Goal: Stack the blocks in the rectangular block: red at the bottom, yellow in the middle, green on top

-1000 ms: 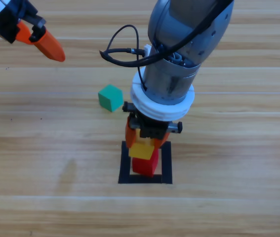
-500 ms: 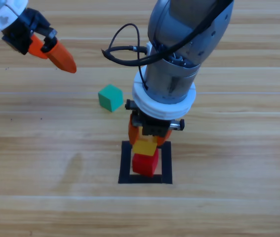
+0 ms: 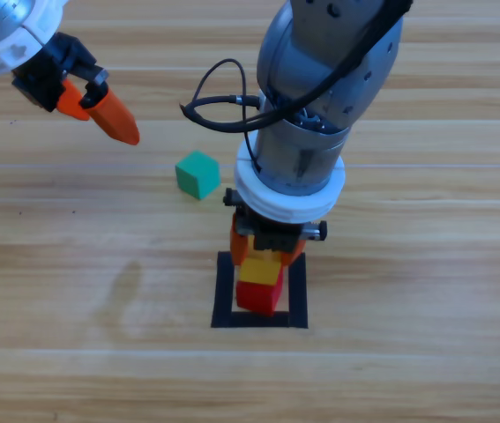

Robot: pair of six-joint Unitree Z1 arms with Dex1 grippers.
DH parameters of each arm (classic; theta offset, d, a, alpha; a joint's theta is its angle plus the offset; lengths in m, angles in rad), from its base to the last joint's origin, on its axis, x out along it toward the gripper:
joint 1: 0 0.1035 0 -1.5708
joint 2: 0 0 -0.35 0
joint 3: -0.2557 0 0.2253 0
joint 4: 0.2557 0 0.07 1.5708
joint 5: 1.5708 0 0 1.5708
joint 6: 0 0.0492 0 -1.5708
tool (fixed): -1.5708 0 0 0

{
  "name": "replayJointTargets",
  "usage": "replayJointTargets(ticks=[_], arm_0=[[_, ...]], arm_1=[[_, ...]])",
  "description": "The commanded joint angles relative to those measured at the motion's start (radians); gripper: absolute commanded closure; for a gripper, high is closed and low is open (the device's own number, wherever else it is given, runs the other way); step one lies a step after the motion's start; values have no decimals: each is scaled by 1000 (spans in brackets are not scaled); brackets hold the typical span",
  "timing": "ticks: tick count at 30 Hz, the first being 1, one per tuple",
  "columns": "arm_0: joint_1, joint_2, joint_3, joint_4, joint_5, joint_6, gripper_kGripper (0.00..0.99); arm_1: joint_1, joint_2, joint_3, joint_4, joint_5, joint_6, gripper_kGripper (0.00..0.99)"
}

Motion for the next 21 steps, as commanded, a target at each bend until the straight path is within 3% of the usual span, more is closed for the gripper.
replayJointTargets(ticks=[1, 3, 4, 6, 10, 15, 21], arm_0=[[26, 57, 23, -3, -12, 7, 0], [27, 60, 23, -4, -14, 7, 0], [27, 62, 22, -4, -14, 9, 0], [30, 65, 22, -6, -17, 10, 0], [30, 68, 17, -6, -26, 12, 0], [32, 72, 2, -4, -37, 19, 0], [17, 158, -111, 63, 51, 24, 0]], arm_1=[[30, 69, 23, -10, -12, -12, 990], [30, 70, 22, -13, -15, -12, 990], [32, 70, 19, -13, -17, -14, 853], [44, 69, 16, -13, -15, -29, 246], [75, 41, -39, -13, -61, -67, 111], [85, -14, -113, 1, -115, -101, 50], [85, -152, -171, 59, -244, -123, 24]])
